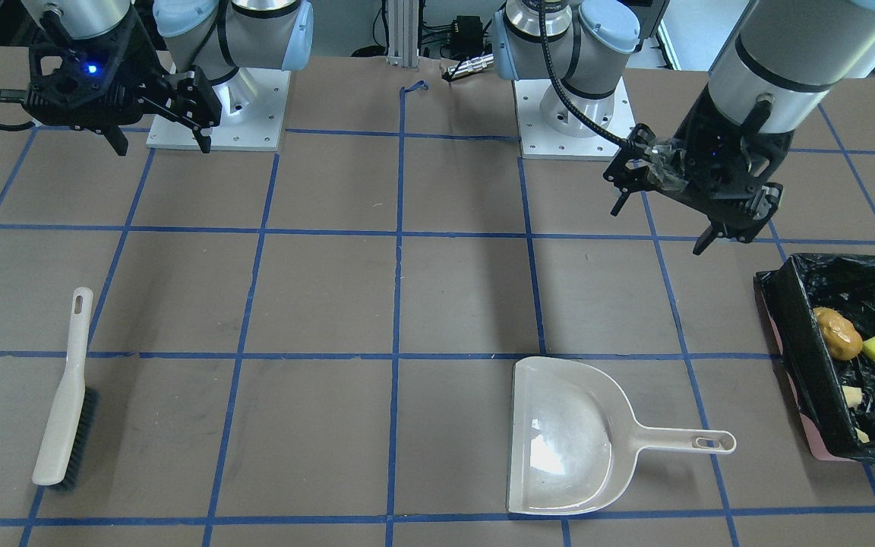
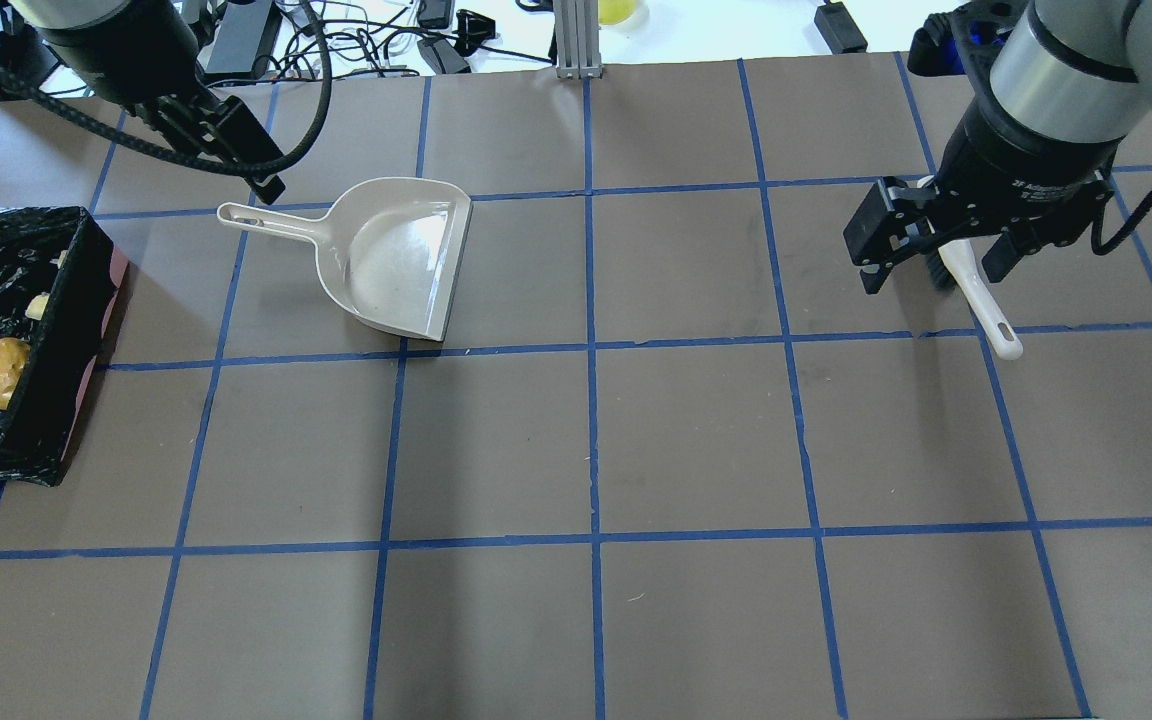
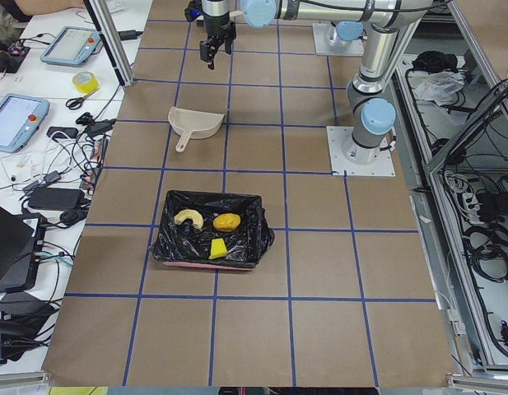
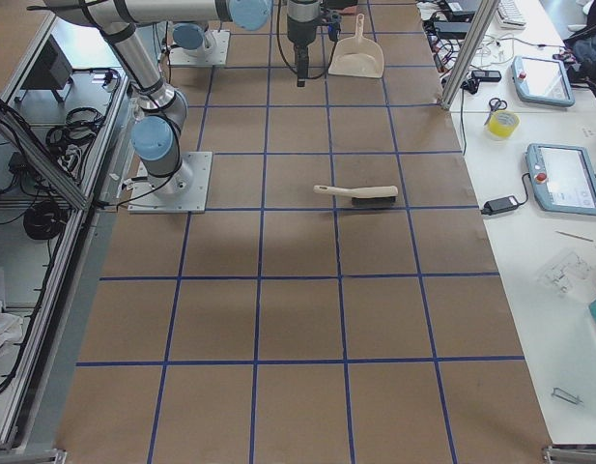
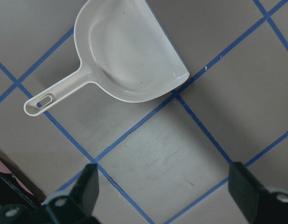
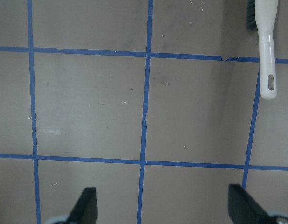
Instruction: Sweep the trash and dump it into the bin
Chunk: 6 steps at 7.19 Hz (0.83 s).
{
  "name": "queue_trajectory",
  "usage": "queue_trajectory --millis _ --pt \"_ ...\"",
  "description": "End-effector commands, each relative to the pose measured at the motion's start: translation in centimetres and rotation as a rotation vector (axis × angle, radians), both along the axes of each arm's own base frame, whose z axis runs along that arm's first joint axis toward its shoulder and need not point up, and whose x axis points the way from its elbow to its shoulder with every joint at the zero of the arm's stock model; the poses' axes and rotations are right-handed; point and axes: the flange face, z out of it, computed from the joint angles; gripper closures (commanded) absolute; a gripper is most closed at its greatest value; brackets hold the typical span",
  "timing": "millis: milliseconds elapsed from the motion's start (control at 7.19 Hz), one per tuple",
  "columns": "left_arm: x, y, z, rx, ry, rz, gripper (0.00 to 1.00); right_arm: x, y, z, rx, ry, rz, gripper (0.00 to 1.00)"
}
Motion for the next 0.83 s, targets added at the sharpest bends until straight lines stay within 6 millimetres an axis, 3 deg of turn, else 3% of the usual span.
queue_trajectory --millis 0,278,695 --pt "-0.7 3.8 2.0 0.053 -0.002 0.281 0.0 0.0 0.0 -0.1 0.001 0.001 0.0 0.0" --pt "-0.9 5.9 1.5 0.075 -0.005 0.442 0.0 0.0 0.0 0.0 -0.002 0.001 0.0 0.0" --pt "-0.8 6.1 2.1 0.036 0.003 0.451 0.0 0.0 0.0 0.3 -0.018 0.001 0.0 0.0"
